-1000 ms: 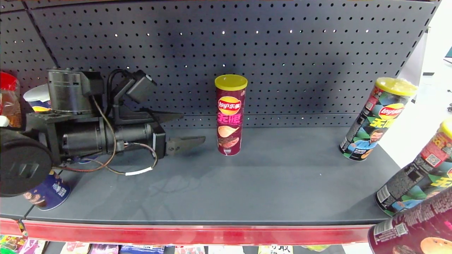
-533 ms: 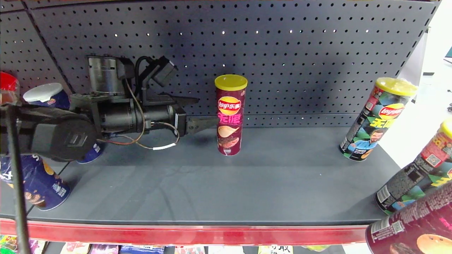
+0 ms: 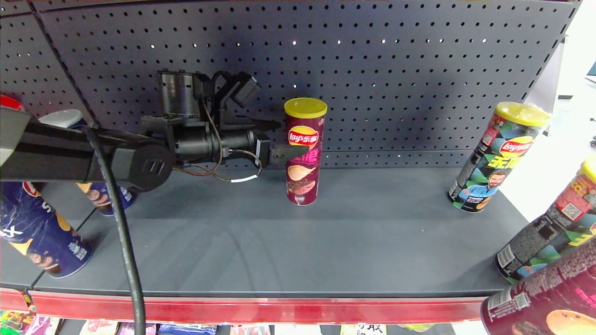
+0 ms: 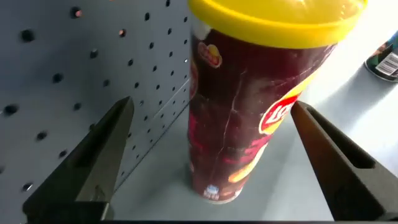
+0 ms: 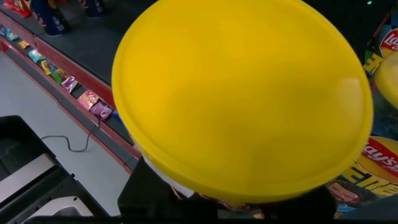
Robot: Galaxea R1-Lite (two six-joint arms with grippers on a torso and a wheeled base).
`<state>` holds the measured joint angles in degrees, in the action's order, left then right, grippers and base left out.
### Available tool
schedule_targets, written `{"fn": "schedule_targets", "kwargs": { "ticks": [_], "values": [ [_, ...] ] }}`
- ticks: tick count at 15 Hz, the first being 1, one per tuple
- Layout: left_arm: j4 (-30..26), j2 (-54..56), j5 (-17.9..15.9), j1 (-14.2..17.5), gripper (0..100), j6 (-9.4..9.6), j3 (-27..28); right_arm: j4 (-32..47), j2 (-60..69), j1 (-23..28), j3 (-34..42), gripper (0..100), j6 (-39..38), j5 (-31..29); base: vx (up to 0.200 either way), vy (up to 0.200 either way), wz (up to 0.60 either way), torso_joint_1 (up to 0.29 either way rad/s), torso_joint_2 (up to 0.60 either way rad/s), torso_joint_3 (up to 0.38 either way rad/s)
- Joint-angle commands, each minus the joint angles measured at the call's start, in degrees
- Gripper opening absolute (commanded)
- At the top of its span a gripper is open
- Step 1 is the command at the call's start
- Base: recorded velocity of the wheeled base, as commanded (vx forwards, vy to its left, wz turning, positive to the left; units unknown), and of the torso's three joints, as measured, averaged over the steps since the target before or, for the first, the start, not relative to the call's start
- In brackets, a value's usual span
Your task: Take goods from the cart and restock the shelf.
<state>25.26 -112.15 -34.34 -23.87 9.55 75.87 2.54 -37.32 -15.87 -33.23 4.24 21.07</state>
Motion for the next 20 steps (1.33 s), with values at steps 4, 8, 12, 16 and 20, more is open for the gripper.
{"fn": "schedule_targets", "kwargs": {
  "ticks": [4,8,12,16,20],
  "values": [
    [0.05,-2.28,0.24,-2.5,100,-0.32,2.0,0.01,-0.13,-0.04,0.27,0,0.06,0.03,0.0,0.0,0.0,0.0,0.0,0.0],
    [-0.3,-4.92,0.42,-2.41,100,-0.49,6.22,0.01,-0.3,-0.04,0.36,0,0.06,0.03,0.0,0.0,0.0,0.0,0.0,0.0],
    [-0.65,-5.09,0.15,-3.2,0,-1.64,6.3,-0.07,-0.39,-0.04,0.18,0,0.06,0.03,0.0,0.0,0.0,0.0,0.0,0.0],
    [-1.18,-3.51,0.15,-3.29,0,-1.81,5.25,0.01,-0.57,-0.04,-0.08,0,0.06,0.03,0.0,0.0,0.0,0.0,0.0,0.0],
    [-1.88,3.87,0.15,-3.82,0,-1.9,-2.84,-0.07,-0.74,-0.04,-0.08,0,0.06,0.03,0.0,0.0,0.0,0.0,0.0,0.0]
  ]
}}
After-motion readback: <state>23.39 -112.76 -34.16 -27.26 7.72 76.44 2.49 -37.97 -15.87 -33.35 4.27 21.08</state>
